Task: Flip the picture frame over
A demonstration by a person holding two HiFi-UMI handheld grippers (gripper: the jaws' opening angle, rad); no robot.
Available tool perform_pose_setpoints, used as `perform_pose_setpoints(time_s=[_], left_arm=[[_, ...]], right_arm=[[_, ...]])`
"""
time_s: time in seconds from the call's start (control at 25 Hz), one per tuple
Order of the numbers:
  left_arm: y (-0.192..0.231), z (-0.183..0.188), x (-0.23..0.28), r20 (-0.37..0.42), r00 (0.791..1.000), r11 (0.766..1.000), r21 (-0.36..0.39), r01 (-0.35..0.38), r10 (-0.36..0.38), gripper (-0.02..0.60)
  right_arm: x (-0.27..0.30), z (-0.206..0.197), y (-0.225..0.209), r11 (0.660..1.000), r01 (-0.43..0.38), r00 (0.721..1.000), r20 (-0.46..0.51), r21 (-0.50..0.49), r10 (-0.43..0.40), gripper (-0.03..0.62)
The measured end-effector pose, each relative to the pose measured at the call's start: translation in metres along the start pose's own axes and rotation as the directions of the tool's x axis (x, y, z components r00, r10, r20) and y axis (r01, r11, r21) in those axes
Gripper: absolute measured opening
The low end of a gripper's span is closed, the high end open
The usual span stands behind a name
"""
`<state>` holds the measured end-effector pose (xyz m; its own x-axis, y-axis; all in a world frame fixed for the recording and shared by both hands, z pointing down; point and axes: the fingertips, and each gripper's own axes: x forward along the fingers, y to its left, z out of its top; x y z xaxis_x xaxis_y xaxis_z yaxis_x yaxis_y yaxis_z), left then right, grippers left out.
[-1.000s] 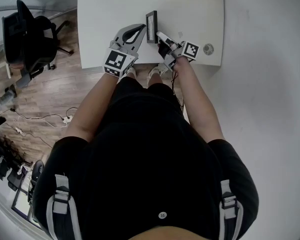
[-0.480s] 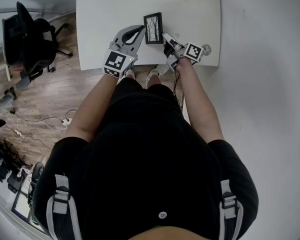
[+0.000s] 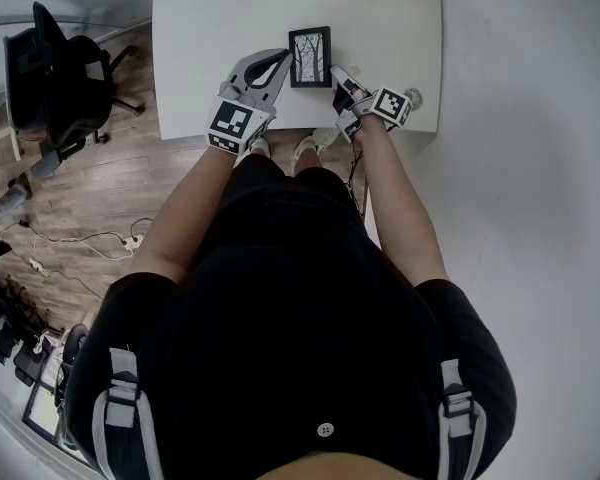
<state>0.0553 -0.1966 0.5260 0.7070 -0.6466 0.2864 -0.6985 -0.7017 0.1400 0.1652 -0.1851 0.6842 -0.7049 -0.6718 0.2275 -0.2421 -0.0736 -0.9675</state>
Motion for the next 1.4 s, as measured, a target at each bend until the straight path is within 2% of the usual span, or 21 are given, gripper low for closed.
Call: perform_pose_setpoints(time_s=[0.16,0.28,0.52,0.84,1.04,1.2,1.32,1.4], left_arm=[[0.001,-0.004,-0.001,-0.004,1.000,1.000,-0.001,0.004,-0.004,0.006],[0.003,0.000,-0.002,0.023,1.000,1.000,-0.004,0.005,-0.005,0.006],[0.009,-0.001,-0.005,0.028,1.000,1.000,-0.003,0.001,-0.001,0.006],[0.005,0.004,-0.007,0.027,1.000,1.000,0.008,0.006,-0.006,0.006],[0.005,0.004,-0.012,0.008,1.000,1.000,0.026,0.005,-0.005,0.006],[0.005,0.011,-0.015,0.009,1.000,1.000,0.025,0.000,0.000,0.006],[0.007,0.013,-0.019,0.005,1.000,1.000,0.025,-0.002,0.002,0.006],[0.007,0.017,-0.022,0.008,1.000,1.000,0.030,0.000,0.000,0.006]], right_arm=[[-0.003,0.001,-0.009,0.999,0.036,0.999,0.009,0.009,-0.036,0.041],[-0.005,0.002,-0.016,0.997,0.076,0.997,0.019,0.009,-0.076,0.043],[-0.005,0.007,-0.029,0.988,0.151,0.988,0.041,-0.026,-0.150,0.049],[-0.004,0.009,-0.011,0.979,0.170,0.985,0.035,-0.111,-0.167,0.049],[0.000,0.008,0.023,0.963,0.143,0.989,0.007,-0.227,-0.145,0.049],[-0.001,0.011,0.062,0.909,0.135,0.990,0.012,-0.395,-0.141,0.049],[-0.002,0.012,0.090,0.844,0.130,0.990,0.018,-0.520,-0.141,0.049],[-0.002,0.010,0.114,0.789,0.112,0.992,0.018,-0.604,-0.126,0.048]])
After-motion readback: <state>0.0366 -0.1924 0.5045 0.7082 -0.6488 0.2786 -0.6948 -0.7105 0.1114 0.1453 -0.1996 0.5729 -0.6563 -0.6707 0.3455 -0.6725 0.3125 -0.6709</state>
